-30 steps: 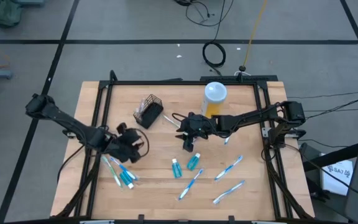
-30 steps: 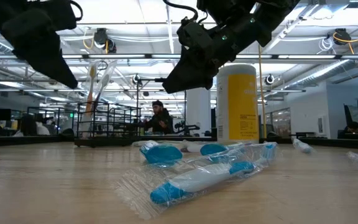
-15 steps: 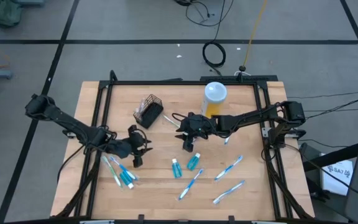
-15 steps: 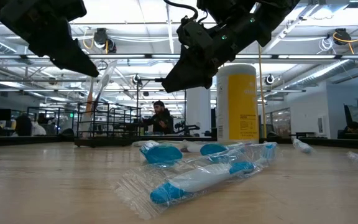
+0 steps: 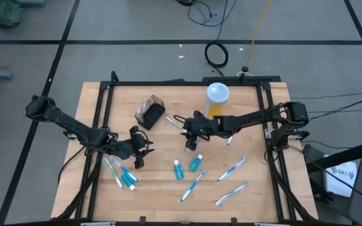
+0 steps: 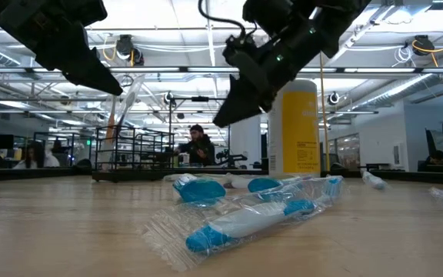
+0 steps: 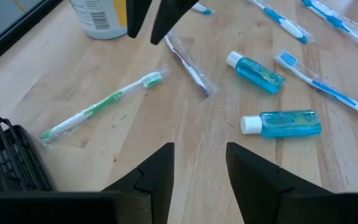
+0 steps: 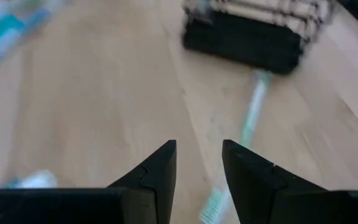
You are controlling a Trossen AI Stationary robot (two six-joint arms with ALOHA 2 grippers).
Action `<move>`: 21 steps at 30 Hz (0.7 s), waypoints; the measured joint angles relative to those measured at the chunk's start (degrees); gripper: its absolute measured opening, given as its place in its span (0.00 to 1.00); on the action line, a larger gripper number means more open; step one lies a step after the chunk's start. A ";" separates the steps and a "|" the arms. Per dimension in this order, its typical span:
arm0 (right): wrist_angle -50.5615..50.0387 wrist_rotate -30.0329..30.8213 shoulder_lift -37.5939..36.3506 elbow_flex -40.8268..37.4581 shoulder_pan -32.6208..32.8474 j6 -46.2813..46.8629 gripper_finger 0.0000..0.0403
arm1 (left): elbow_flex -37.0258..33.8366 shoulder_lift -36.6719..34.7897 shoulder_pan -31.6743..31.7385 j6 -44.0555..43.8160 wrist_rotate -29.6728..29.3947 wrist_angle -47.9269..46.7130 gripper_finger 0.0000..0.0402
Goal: Pick & Place toothbrushing station
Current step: Put the top right green toothbrush into the black wire organizer
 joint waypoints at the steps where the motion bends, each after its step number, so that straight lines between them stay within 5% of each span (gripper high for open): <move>1: -0.87 0.12 0.00 -0.06 -0.18 0.23 0.31 | 0.00 0.00 0.00 0.00 0.00 0.01 0.38; 12: 13.81 -0.29 0.00 -8.56 -2.64 0.93 0.31 | 0.00 0.00 0.00 0.16 0.00 -0.03 0.38; 16: 21.19 -4.70 2.25 -9.74 -3.16 2.35 0.31 | 0.02 0.00 0.00 0.85 0.00 0.01 0.38; 21: 16.62 -4.47 6.11 -6.00 -3.21 4.06 0.31 | 0.09 -0.02 0.85 0.99 0.04 0.19 0.38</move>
